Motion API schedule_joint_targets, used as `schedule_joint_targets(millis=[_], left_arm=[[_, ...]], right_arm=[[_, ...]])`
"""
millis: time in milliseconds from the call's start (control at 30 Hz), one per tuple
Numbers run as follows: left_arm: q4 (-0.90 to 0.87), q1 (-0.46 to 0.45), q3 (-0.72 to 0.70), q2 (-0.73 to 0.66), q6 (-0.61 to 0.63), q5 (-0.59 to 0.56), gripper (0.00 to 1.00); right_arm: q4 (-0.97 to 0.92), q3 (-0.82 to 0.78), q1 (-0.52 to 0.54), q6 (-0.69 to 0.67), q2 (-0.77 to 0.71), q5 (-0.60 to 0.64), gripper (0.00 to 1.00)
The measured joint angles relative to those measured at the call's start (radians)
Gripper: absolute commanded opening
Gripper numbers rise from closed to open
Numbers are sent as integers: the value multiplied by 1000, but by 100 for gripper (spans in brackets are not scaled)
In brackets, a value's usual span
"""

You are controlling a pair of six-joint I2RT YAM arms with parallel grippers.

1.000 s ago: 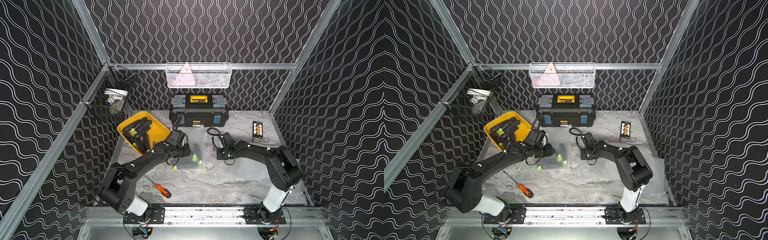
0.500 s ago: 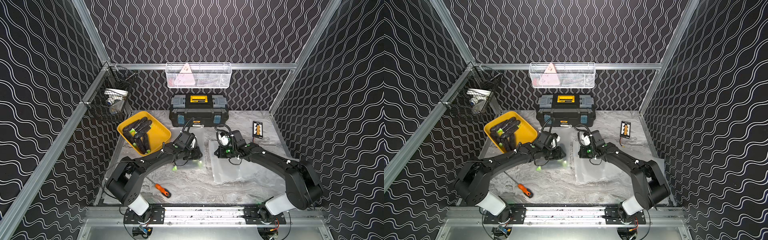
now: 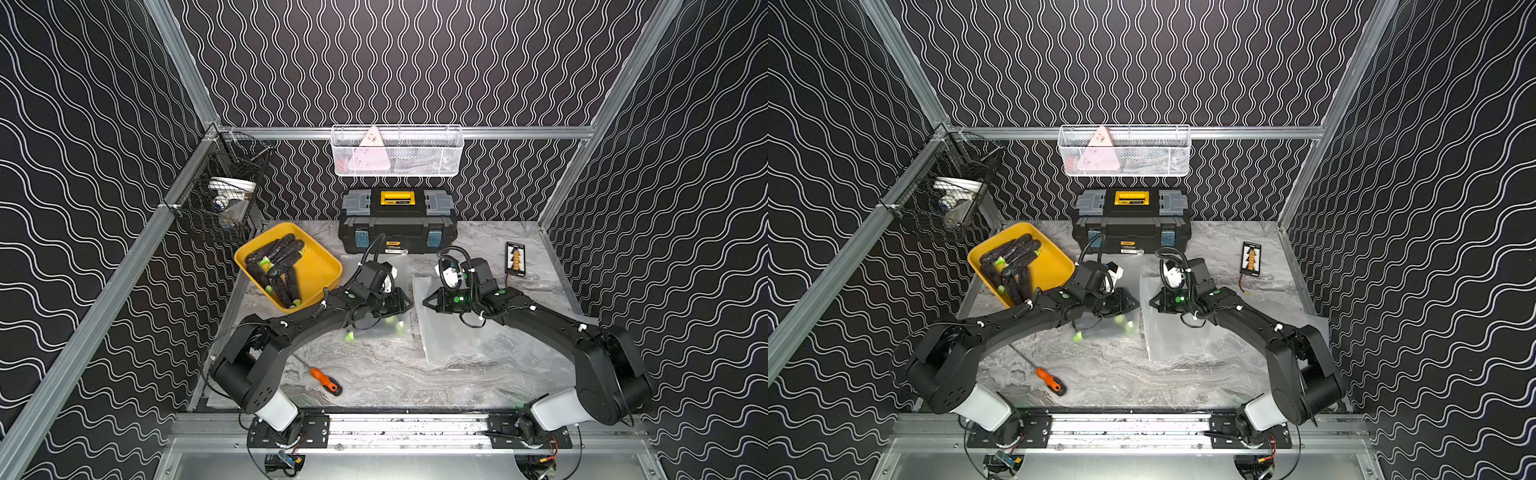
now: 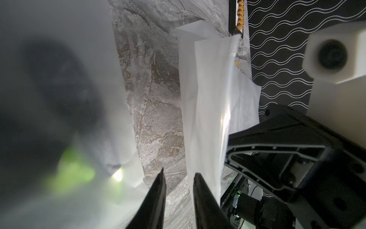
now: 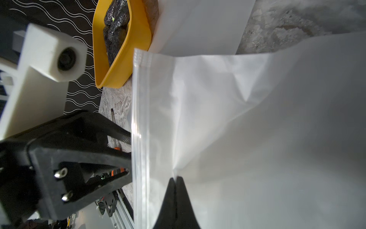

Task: Place the eggplant in a zip-top bag and seal the zipper
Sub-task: Open the zipper of the food storage bag at the center of the board.

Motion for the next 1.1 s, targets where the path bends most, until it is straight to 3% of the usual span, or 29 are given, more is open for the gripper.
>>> schedule_joint_targets(millis=[1100], left_arm=[[113,33,-18,13,-52,21,30]], right_arm=[[36,-5,14,13,19,-15,0]])
